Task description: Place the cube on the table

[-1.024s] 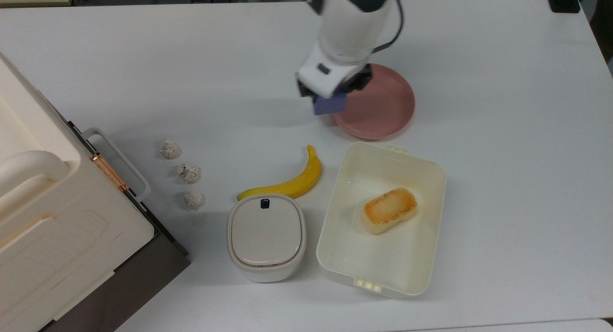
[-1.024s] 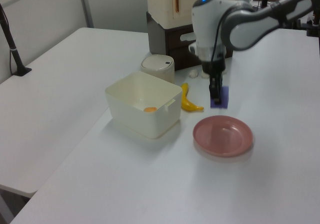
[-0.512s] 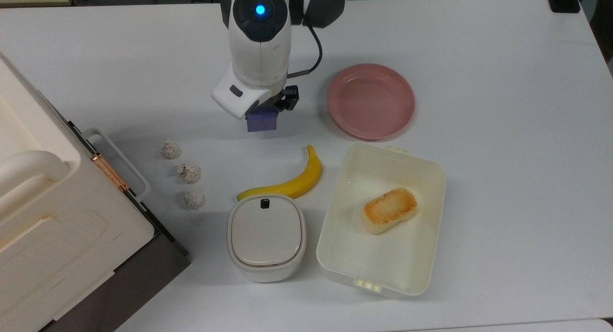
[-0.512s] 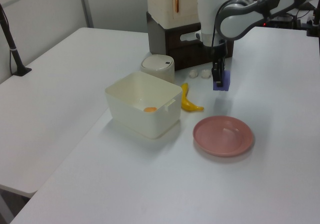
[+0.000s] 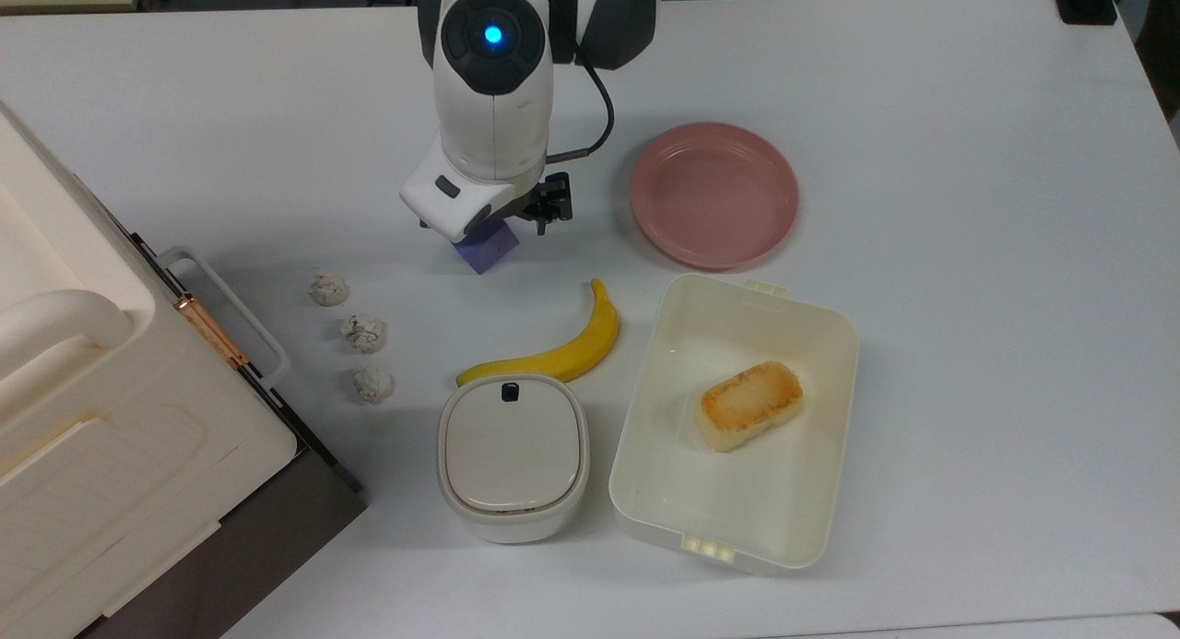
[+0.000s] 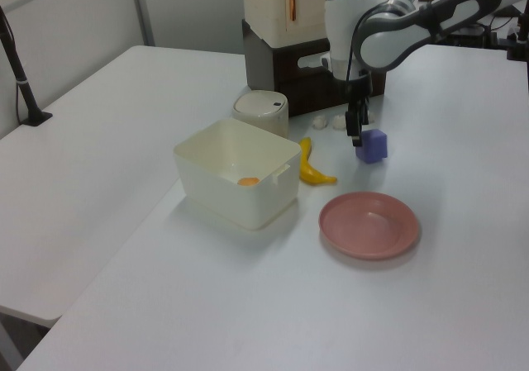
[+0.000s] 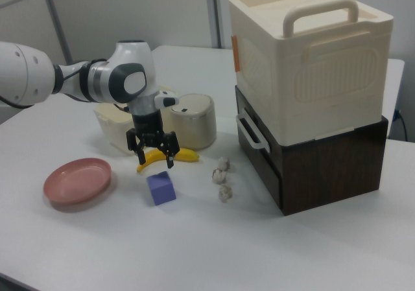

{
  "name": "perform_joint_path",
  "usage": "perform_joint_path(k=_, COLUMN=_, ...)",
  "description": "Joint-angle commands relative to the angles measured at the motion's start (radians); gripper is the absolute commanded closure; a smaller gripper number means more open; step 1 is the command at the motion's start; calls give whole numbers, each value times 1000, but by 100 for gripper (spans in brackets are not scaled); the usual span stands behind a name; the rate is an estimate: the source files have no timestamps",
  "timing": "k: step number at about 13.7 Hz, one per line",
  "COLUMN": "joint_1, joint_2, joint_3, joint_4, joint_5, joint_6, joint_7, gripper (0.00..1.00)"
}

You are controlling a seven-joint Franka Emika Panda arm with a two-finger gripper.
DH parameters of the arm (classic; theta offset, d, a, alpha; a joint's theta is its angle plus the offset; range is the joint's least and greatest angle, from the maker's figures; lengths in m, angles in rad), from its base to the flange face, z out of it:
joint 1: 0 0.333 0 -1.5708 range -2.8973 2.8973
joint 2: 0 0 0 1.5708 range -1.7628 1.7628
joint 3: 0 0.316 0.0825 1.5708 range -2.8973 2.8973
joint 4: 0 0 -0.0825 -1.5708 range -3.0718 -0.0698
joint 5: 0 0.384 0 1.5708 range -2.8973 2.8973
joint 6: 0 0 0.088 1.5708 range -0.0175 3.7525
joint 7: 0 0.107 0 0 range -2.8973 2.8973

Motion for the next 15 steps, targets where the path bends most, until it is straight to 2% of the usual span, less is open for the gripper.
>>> perform_joint_path(k=1, joint_1=3, joint_2=-74, joint_3=-7, joint_4=13, joint_5=22, joint_6=-47, joint_7=33, gripper=0)
perform_joint_path(k=3, joint_1=-3, joint_2=-121, joint_3=2, joint_4=58, joint_5=22, joint_6=-119, joint_7=102, gripper=0)
perform_joint_path(k=5, joint_1=-40, joint_2=-190, joint_3=23, joint_4=58, joint_5=22, joint_6=-157, joint_7=122, gripper=0)
perform_joint_path(k=9, joint_1=-167, joint_2=-282, joint_3=114, joint_4=61, joint_5=23, joint_6=-234, joint_7=122, gripper=0)
perform_joint_path(k=15, joint_1=-192, joint_2=-310, joint_3=100, joint_4=88, joint_5=22, joint_6=-306, joint_7=122, gripper=0)
